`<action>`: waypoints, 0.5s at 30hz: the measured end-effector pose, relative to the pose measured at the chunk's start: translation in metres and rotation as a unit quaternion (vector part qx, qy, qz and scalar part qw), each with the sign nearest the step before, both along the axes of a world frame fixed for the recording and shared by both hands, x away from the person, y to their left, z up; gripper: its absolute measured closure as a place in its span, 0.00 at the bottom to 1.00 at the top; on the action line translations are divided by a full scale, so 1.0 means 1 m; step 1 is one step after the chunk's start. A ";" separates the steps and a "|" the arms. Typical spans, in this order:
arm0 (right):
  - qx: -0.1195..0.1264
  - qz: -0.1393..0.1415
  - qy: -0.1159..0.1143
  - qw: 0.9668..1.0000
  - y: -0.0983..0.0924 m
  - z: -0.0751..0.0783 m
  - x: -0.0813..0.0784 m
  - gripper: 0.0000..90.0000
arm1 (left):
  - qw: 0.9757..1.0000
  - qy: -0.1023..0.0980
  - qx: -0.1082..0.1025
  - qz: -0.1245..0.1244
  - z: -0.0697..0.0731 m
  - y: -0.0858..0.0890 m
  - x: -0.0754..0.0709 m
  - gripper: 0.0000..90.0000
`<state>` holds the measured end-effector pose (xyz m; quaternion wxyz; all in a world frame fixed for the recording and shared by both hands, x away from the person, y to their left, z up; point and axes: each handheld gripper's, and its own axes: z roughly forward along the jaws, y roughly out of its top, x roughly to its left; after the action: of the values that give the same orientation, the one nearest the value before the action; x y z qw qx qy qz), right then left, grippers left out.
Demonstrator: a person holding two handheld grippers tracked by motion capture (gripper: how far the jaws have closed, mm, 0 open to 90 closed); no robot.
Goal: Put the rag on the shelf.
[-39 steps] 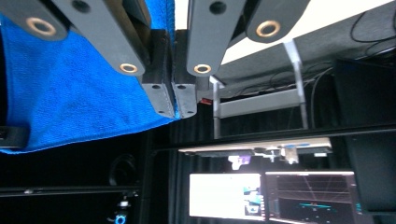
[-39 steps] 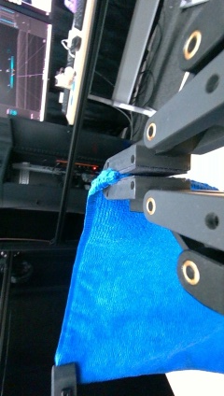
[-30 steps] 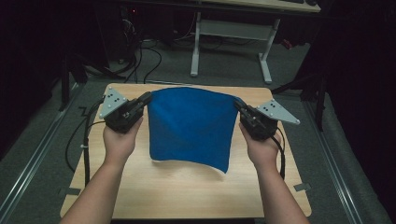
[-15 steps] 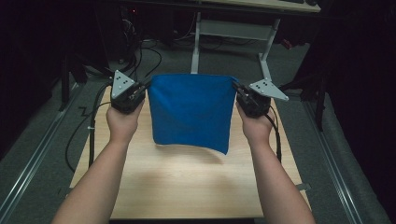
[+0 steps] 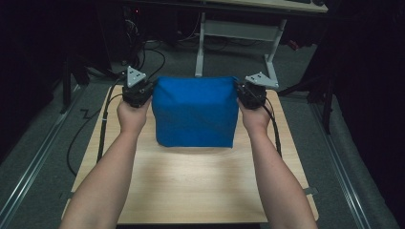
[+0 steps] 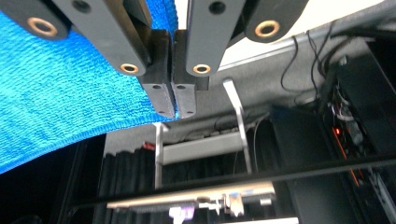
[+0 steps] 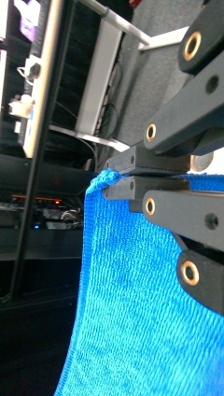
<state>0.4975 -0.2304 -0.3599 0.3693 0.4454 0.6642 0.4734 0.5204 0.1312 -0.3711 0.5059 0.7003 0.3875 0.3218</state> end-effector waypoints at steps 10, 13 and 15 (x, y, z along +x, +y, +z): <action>-0.010 -0.003 0.064 0.998 -0.006 -0.045 0.009 0.99 | 0.997 0.074 0.008 -0.036 -0.055 -0.006 0.004 0.99; -0.013 0.000 0.080 0.997 -0.005 -0.058 0.008 0.99 | 0.995 0.088 0.000 -0.042 -0.067 -0.006 0.003 0.99; -0.009 0.005 0.087 0.996 -0.002 -0.066 0.008 0.99 | 0.995 0.093 -0.003 -0.047 -0.076 -0.007 0.001 0.99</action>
<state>0.5052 -0.2328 -0.4257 0.3121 0.4778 0.7003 0.4287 0.5218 0.1247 -0.4475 0.4846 0.7430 0.4005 0.2296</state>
